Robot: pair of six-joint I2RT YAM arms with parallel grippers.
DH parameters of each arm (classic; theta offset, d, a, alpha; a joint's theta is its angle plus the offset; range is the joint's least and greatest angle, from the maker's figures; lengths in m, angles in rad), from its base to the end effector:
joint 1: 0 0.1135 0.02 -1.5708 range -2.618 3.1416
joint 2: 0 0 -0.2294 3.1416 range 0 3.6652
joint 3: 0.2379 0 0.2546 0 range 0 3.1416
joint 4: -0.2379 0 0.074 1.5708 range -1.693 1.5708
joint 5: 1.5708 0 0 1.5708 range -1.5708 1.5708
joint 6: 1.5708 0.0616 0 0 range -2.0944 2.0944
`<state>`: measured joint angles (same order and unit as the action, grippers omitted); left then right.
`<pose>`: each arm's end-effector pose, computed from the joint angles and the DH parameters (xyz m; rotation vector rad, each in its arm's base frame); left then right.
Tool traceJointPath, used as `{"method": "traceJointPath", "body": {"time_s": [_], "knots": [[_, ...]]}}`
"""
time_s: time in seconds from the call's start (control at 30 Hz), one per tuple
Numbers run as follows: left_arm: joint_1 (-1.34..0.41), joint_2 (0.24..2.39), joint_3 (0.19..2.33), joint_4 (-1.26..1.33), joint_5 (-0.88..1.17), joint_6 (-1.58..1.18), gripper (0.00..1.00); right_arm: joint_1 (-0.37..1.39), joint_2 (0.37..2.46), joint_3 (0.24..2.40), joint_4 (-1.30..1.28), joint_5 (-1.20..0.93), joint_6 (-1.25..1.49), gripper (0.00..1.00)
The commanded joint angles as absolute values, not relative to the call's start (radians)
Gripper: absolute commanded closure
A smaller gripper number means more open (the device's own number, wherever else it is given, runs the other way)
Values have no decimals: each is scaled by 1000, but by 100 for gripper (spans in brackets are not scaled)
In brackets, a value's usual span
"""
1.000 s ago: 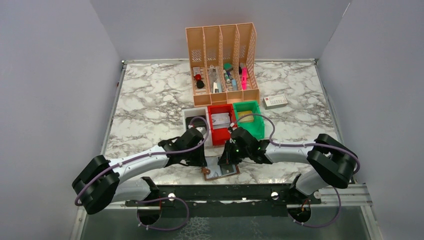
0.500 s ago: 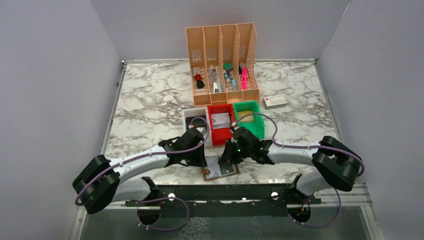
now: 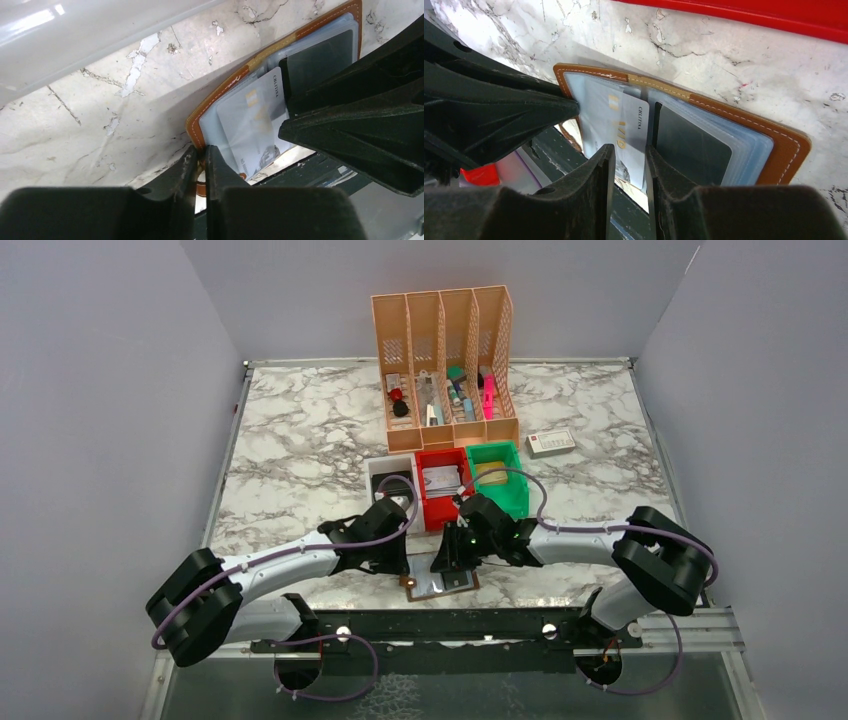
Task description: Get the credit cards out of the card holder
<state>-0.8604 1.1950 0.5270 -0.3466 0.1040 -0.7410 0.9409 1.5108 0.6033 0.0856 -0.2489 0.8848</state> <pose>0.1508 -0.1851 0.1059 0.2050 2.7438 -0.6635 0.1626 0.2489 0.0865 -0.2070 2.6777 1.0393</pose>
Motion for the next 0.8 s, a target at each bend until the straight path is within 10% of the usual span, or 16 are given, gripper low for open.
{"method": "traceJointPath", "body": {"time_s": [0.0, 0.5, 0.77], "knots": [[-871, 1210, 526, -359, 84, -721, 91, 939, 1540, 599, 94, -272, 877, 66], [-889, 1199, 505, -363, 58, -745, 97, 939, 1499, 602, 39, -202, 893, 66], [-889, 1159, 544, -369, 32, -751, 74, 939, 1508, 614, -46, -149, 878, 65]]}}
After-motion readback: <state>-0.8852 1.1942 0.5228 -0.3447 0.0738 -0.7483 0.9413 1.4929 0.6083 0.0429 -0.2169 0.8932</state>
